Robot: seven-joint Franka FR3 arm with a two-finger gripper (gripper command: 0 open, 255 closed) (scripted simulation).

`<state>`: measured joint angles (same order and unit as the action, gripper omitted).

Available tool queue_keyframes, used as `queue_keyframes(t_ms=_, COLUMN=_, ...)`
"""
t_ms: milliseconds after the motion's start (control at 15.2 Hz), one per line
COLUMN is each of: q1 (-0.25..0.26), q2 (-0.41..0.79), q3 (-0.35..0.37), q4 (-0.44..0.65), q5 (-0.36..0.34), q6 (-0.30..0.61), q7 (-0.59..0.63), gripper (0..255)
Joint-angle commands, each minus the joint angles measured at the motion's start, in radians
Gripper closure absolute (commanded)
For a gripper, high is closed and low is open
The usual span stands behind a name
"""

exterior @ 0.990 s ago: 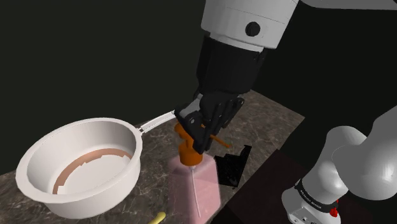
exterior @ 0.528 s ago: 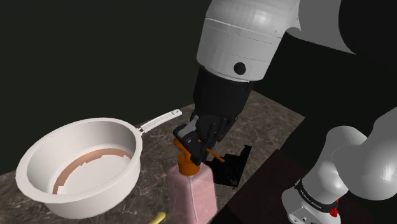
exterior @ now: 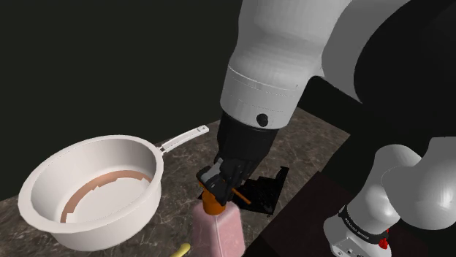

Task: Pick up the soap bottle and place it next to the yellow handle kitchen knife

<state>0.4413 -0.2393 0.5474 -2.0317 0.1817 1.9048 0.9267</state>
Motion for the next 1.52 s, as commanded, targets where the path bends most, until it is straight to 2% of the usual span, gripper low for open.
queue_keyframes(t_ms=0, q1=0.001, q2=0.002, q3=0.003, q4=-0.028, q5=0.001, q6=0.030, q7=-0.001, gripper=255)
queue_keyframes(t_ms=1452, q1=0.004, q2=0.097, q3=0.043, q4=-0.245, q5=-0.026, q6=0.334, q7=0.015, gripper=255)
